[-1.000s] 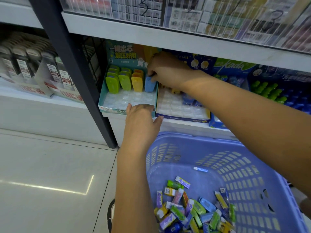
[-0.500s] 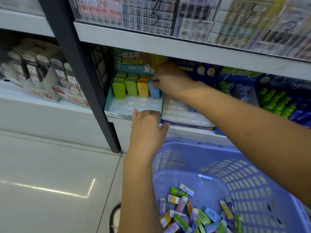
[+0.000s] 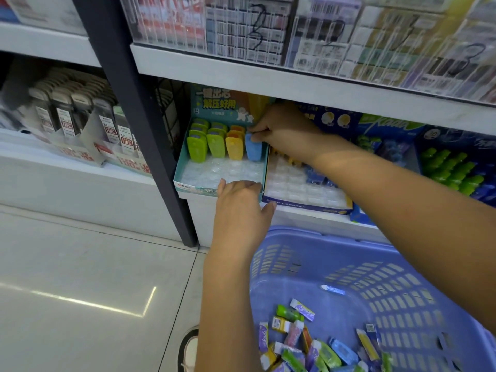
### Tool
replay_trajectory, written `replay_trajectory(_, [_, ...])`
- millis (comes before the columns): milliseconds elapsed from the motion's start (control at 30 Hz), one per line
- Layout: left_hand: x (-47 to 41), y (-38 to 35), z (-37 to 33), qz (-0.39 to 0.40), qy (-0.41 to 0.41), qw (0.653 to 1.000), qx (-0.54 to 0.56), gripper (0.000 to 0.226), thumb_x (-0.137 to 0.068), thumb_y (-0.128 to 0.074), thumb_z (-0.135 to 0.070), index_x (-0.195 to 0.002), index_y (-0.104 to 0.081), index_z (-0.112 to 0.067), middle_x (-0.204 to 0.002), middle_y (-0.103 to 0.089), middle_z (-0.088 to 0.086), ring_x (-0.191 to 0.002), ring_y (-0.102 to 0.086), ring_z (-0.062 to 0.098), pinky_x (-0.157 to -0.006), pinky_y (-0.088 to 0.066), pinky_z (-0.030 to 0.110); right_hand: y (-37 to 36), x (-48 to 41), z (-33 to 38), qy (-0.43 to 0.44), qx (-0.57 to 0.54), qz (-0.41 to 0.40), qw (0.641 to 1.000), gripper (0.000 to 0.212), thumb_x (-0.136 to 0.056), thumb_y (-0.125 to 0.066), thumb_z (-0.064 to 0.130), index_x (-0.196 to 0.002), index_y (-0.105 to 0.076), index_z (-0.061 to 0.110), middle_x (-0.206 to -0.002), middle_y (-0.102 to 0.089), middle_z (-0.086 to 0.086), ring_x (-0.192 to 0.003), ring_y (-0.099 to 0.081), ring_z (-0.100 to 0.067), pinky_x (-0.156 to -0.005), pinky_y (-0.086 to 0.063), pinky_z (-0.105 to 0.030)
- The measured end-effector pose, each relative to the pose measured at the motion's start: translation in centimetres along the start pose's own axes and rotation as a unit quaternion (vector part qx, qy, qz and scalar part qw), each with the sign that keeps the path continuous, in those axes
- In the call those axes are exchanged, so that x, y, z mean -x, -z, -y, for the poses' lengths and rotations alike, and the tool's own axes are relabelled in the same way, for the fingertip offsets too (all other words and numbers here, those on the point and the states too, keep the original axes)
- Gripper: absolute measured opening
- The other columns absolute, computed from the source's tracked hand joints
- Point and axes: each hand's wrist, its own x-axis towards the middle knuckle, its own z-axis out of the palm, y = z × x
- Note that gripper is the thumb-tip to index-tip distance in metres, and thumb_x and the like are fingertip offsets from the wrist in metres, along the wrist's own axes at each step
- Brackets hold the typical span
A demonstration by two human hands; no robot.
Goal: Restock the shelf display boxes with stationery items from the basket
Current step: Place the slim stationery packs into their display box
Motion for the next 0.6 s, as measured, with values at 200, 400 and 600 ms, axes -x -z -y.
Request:
replay_trajectory(200, [0.0, 0.3, 0.0, 0.018, -0.002, 1.000, -0.001, 0.042, -0.091, -0.057, -0.034, -0.125, -0.057, -0.010, -0.130, -0.056, 0.004, -0.126, -0.042, 0.021, -0.115, 0.001, 0.032, -2.8, 1.9, -0.4, -0.077, -0.178, -0.101, 0.976, 0.023, -0.089, -0.057, 0.028, -0.111, -0.057, 0.021, -0.116, -0.058, -0.005, -0.105, -0.057, -0.022, -0.089, -0.049, -0.040])
replay_trajectory(400, [0.1, 0.3, -0.3, 0.023, 0.002, 1.000, -0.007, 0.040, -0.090, -0.058, -0.034, -0.123, -0.059, -0.009, -0.128, -0.057, 0.005, -0.125, -0.043, 0.022, -0.115, -0.001, 0.033, -3.2, 2.0, -0.3, -0.040, -0.074, -0.130, 0.988, 0.022, -0.093, -0.053, 0.031, -0.112, -0.055, 0.020, -0.120, -0.048, -0.004, -0.108, -0.048, -0.020, -0.078, -0.036, -0.026])
replay_trajectory(600, [0.5, 1.8, -1.1, -0.001, -0.027, 0.999, 0.038, 0.036, -0.093, -0.055, -0.026, -0.127, -0.058, -0.012, -0.137, -0.051, 0.004, -0.130, -0.040, 0.018, -0.113, -0.012, 0.027, -2.0, 4.4, 0.3, -0.015, 0.102, -0.077, 0.992, 0.044, -0.098, -0.043, 0.033, -0.141, -0.037, 0.027, -0.150, -0.026, -0.003, -0.132, -0.031, -0.029, -0.106, -0.032, -0.036])
